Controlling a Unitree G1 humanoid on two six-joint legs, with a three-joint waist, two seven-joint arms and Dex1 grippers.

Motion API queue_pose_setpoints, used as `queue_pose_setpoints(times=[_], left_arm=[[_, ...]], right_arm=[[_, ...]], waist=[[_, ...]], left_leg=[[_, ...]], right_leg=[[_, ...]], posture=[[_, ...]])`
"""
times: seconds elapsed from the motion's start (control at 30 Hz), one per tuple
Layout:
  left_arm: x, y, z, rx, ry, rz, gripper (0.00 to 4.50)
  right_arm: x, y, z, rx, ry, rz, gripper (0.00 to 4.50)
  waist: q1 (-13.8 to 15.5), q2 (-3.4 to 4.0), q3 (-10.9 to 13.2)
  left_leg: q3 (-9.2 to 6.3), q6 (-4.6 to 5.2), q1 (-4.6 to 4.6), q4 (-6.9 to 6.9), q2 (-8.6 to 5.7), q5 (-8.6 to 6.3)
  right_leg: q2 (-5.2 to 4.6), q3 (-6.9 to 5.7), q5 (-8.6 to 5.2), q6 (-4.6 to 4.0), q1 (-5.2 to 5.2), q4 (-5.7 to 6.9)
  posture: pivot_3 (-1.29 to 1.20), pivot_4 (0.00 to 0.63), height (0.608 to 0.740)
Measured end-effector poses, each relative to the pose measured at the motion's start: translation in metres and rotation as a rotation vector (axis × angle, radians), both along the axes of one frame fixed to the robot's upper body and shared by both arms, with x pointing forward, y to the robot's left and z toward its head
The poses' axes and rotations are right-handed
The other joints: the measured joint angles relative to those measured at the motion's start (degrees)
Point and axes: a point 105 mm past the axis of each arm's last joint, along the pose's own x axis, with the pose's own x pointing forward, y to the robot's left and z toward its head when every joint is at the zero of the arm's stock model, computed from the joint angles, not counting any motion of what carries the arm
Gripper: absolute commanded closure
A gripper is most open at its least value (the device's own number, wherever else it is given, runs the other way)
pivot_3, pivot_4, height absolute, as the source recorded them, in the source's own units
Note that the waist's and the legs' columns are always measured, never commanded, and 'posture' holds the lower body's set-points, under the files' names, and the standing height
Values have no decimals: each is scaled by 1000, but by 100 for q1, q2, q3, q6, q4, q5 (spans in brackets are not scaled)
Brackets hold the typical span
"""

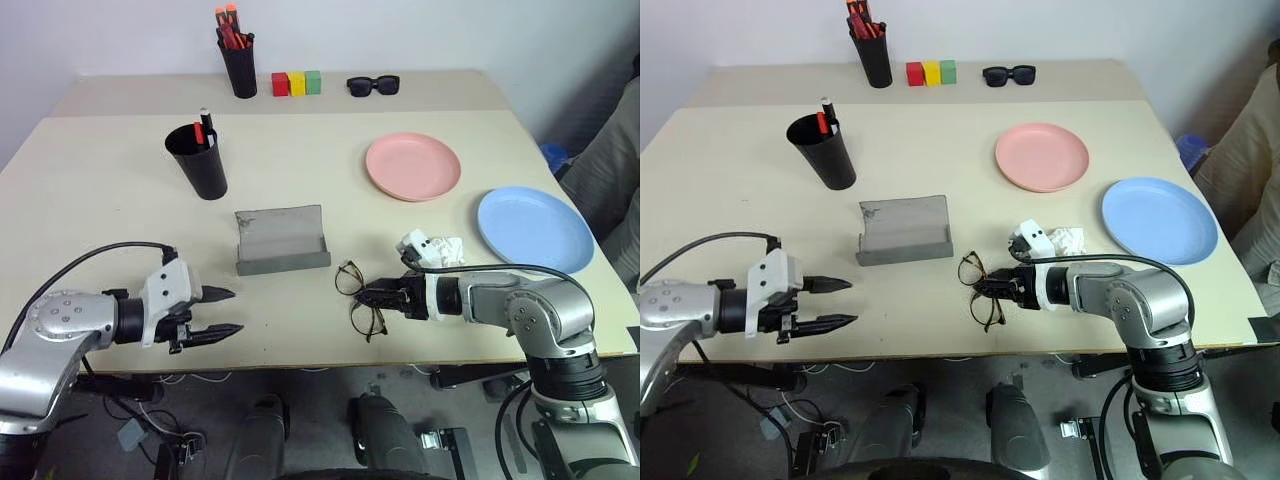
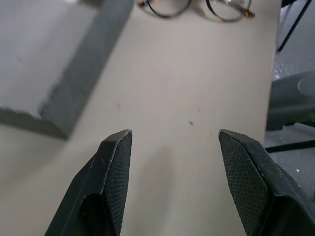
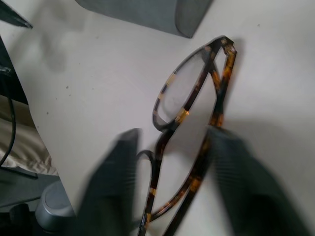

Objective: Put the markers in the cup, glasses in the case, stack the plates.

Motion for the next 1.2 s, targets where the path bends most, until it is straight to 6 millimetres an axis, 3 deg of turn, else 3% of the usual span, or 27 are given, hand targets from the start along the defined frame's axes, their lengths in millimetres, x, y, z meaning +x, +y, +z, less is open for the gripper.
queue_pose_setpoints(times=[0.03,0.2,0.3,0.47,0.6,0.77,0.9,1.1,1.2], left_arm=[[-1,1,-2,1,4,11,1636],[-2,3,-6,-35,-17,73,1636],[0,6,-8,-69,-36,129,1636],[0,12,-15,-134,-54,234,1636],[2,18,-17,-146,-66,283,1636],[6,20,-15,-168,-82,308,1636],[9,12,-2,-242,-126,328,1636],[2,11,3,-235,-134,367,1636],[0,10,2,-242,-127,374,1636]], right_arm=[[0,1,1,3,-1,3,4467],[3,-1,9,-33,-33,26,4467],[10,4,25,-96,-136,73,4467],[25,46,96,-185,-559,328,4467],[41,75,114,-206,-711,492,4467],[63,106,108,-226,-763,641,4467],[76,129,83,-217,-684,704,4467],[79,130,53,-199,-529,755,4467],[79,130,45,-202,-493,773,3491]], waist=[[-1,0,0],[0,1,-1],[-14,5,2],[-76,16,3],[-66,14,2],[-71,14,3],[-102,13,2],[-108,15,3],[-141,17,4]], left_leg=[[0,0,0,0,0,0],[5,0,2,1,0,0],[7,0,2,1,0,0],[11,0,4,-6,12,0],[13,0,3,-2,9,-1],[12,-1,2,-6,9,-1],[9,-1,2,-7,9,-1],[7,-1,3,-10,4,-1],[6,-1,4,-9,5,-1]], right_leg=[[0,0,0,0,0,0],[-3,1,-2,-4,1,-3],[-2,2,-2,-3,-2,-3],[7,2,-4,-10,-9,-2],[2,2,-3,-9,-8,-2],[2,1,-2,-9,-10,-1],[3,0,-1,-10,-10,4],[1,0,-1,-10,-12,7],[3,0,-1,-11,-12,9]], posture=[[0,150,740],[0,150,740],[0,150,740],[0,150,740],[0,150,740],[0,150,740],[0,150,740],[0,150,740],[0,150,740]])
